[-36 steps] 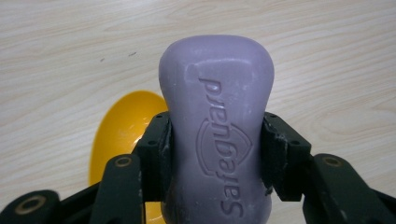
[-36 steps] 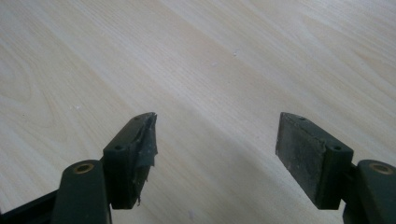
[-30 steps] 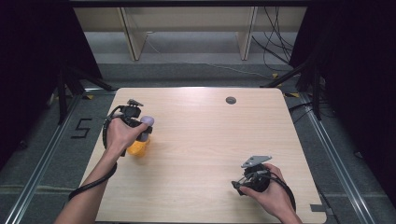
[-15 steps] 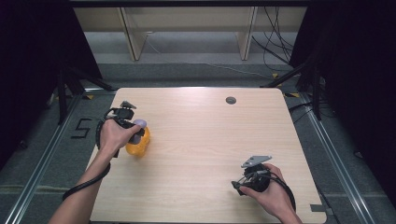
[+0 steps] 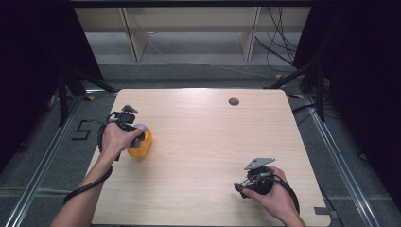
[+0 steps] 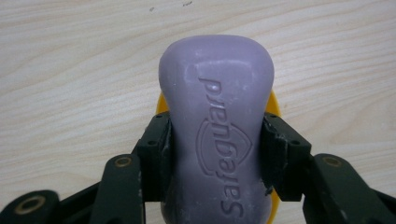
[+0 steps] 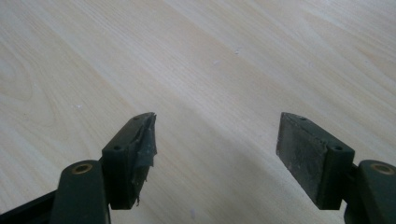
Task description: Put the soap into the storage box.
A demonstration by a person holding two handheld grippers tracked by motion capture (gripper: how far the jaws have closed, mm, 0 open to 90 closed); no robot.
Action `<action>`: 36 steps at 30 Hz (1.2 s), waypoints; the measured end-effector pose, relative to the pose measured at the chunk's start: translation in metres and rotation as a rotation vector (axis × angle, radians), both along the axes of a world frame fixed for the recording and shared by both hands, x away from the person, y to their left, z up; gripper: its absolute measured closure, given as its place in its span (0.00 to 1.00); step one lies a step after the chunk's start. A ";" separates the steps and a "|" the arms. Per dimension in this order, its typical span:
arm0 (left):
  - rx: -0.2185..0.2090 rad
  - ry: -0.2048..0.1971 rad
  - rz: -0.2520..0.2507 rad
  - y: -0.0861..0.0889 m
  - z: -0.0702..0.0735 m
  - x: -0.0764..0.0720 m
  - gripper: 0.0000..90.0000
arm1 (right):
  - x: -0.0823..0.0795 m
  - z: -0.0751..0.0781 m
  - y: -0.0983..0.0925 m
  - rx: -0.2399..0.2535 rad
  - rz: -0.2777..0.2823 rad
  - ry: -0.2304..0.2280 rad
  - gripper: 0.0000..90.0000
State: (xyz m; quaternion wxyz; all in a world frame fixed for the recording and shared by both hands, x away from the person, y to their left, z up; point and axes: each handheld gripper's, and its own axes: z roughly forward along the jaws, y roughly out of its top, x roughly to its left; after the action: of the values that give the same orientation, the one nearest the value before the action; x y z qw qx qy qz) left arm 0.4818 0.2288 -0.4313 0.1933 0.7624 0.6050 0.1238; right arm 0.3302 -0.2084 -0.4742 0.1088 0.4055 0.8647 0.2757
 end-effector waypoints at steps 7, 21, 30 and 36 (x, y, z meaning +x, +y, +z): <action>0.012 0.038 0.009 0.000 -0.004 0.002 0.54 | 0.000 0.000 0.001 0.005 -0.004 0.011 0.32; 0.021 0.064 -0.006 -0.006 -0.012 0.002 0.54 | 0.000 -0.001 0.001 -0.001 0.004 0.006 0.32; 0.017 0.105 -0.037 -0.009 -0.016 0.003 0.53 | 0.000 0.000 0.001 0.005 0.000 0.013 0.32; -0.021 -0.027 -0.027 -0.009 0.001 -0.003 0.42 | -0.001 0.000 0.001 0.006 -0.001 0.013 0.32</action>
State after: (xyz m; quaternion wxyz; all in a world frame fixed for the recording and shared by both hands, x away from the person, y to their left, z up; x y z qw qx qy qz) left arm 0.4792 0.2197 -0.4299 0.2112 0.7667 0.5932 0.1249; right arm 0.3297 -0.2076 -0.4740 0.1022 0.4082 0.8643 0.2755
